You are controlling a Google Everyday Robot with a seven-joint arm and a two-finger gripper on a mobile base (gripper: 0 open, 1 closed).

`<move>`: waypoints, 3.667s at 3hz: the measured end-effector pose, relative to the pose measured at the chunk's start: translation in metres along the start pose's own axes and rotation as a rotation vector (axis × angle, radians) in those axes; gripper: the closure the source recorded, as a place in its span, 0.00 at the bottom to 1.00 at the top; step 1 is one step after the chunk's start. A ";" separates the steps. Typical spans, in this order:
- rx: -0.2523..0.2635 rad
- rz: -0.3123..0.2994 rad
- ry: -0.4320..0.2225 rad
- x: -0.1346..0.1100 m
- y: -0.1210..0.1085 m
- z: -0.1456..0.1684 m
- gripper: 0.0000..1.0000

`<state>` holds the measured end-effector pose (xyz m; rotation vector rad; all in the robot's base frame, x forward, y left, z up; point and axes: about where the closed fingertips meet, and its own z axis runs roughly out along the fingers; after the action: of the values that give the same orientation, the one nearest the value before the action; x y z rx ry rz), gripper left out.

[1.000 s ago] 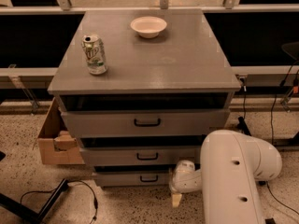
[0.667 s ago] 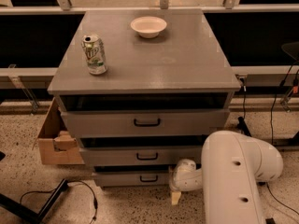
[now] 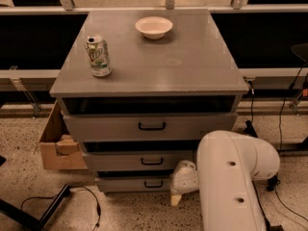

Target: Open bottom drawer

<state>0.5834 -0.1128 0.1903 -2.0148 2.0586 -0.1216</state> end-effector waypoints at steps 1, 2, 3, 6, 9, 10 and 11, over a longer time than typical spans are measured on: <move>-0.055 0.009 0.044 -0.004 0.011 0.012 0.42; -0.089 0.010 0.055 -0.008 0.018 0.017 0.64; -0.089 0.010 0.055 -0.008 0.017 0.013 0.87; -0.089 0.010 0.055 -0.010 0.014 0.001 1.00; -0.092 0.009 0.055 -0.010 0.016 0.001 0.28; -0.093 0.009 0.055 -0.010 0.017 0.002 0.05; -0.093 0.009 0.055 -0.010 0.017 0.001 0.00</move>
Offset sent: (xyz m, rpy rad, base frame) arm -0.0136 0.0151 -0.0278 -0.0610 0.1641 -0.0055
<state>0.5677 -0.1025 0.1865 -2.0779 2.1443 -0.0815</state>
